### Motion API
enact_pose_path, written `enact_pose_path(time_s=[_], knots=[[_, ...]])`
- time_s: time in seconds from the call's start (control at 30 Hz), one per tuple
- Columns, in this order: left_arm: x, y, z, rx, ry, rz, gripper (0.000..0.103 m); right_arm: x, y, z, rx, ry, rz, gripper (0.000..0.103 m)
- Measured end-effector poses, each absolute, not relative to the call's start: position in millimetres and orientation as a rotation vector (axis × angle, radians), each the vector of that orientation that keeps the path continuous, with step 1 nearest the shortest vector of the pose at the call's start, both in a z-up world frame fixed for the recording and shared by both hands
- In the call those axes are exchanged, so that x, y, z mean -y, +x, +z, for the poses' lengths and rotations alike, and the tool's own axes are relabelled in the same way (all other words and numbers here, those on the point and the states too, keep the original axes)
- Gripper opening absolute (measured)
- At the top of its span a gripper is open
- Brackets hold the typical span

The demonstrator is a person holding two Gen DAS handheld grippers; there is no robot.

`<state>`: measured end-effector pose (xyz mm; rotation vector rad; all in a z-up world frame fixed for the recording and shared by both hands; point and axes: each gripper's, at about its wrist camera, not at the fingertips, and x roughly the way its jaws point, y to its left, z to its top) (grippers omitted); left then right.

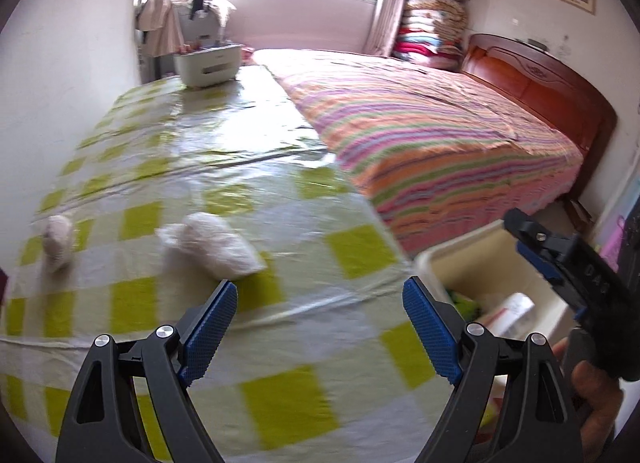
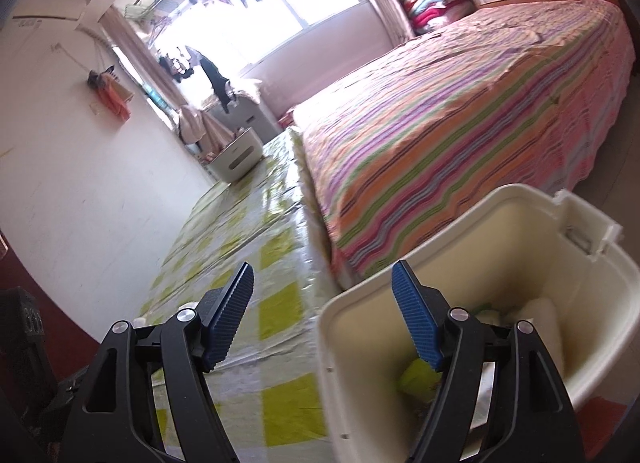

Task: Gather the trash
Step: 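Move both grippers back to the lace cap and white tissue on the table, then grasp the lace cap with the left gripper while the right gripper grasps the white tissue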

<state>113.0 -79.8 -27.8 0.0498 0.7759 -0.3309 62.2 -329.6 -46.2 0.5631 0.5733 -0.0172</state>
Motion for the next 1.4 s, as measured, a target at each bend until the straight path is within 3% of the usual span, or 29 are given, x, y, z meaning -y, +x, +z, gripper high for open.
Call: enact_pose_path(time_s=[0.57,0.8,1.4], knots=[[-88,160,-26,-0.724,0.089,-0.061,0.082,215,119,-52,-0.687,0.469,0.207,0.074],[-147,189,-38,-0.748,0.05,-0.005,0.082,147,161,-48,-0.761,0.307,0.355,0.075],[-172,251,-90,-0.905,-0.02,-0.002,0.082,73,231,-95,-0.963,-0.095,0.394,0.079]])
